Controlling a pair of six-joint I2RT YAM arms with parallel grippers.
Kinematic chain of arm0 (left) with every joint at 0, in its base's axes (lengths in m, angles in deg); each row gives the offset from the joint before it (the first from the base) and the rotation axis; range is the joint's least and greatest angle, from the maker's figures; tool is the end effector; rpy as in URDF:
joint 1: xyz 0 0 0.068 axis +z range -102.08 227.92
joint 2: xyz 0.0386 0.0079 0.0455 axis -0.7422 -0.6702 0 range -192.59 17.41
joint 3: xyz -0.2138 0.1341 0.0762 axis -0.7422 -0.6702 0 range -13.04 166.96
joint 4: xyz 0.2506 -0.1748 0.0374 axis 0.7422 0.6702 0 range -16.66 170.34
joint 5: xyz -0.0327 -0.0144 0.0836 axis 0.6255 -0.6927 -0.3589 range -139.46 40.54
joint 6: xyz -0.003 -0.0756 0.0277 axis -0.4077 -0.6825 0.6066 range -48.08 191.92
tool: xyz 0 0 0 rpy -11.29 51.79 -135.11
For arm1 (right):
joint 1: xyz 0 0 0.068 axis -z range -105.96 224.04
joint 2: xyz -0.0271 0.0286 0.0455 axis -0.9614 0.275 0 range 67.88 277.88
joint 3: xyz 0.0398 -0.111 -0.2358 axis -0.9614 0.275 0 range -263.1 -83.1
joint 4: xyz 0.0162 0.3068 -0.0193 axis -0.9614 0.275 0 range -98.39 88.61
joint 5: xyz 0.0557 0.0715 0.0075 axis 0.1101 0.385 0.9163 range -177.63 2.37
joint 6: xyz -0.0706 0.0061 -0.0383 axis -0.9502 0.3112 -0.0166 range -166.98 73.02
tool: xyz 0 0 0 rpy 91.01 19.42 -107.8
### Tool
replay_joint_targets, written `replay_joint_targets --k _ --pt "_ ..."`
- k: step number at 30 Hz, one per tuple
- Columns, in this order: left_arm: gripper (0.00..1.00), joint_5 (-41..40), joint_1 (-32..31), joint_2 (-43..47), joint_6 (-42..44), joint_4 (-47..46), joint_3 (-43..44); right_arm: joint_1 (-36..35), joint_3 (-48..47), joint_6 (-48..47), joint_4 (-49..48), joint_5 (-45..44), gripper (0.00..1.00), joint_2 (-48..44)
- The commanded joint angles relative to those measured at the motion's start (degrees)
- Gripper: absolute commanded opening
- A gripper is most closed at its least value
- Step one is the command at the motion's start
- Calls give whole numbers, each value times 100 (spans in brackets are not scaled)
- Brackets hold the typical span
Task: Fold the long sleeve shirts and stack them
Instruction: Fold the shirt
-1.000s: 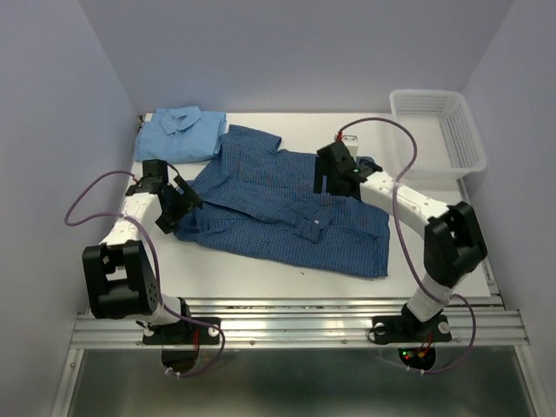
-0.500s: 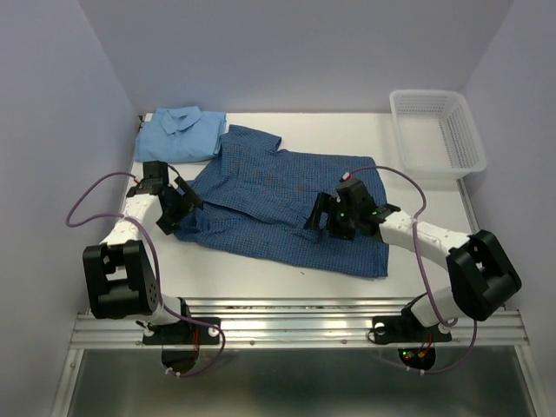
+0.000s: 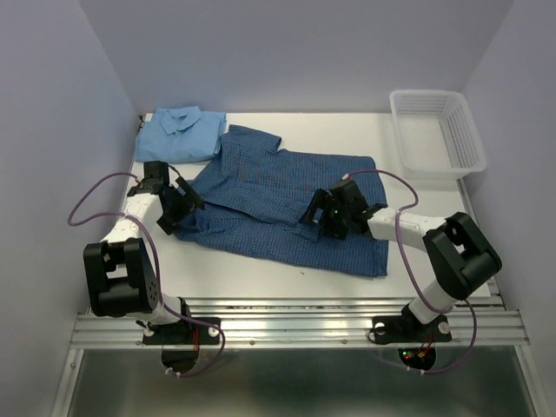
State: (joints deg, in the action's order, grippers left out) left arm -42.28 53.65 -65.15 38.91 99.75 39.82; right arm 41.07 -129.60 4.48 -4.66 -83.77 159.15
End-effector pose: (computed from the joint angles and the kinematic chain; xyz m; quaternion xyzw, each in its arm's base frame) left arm 0.3510 0.0266 0.1535 -0.2995 0.9067 -0.1268 0.2685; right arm 0.3093 0.2062 0.0960 0.1385 0.9244 0.2613 0.2411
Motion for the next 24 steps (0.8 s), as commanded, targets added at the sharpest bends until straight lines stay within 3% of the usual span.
replay_joint_targets --k 1,8,11,12,17,22,24 --pt "99 -41 33 39 93 30 -39 246 62 469 -223 -350 100 199" --pt "99 108 33 -93 243 74 -249 458 -368 -680 -206 -176 100 611" --pt "99 64 33 -84 173 39 -531 520 -623 -857 -206 -113 80 787" --pt "99 108 41 -84 155 -39 -575 572 -658 -892 -214 -139 64 814" --pt "99 214 33 -120 129 -93 -610 625 -983 -1112 -83 -280 42 849" --pt "99 187 33 -102 129 -92 -601 625 -1212 -1218 206 -44 1 490" --pt "99 170 33 -119 120 -75 -610 625 -1265 -1191 391 159 1 270"
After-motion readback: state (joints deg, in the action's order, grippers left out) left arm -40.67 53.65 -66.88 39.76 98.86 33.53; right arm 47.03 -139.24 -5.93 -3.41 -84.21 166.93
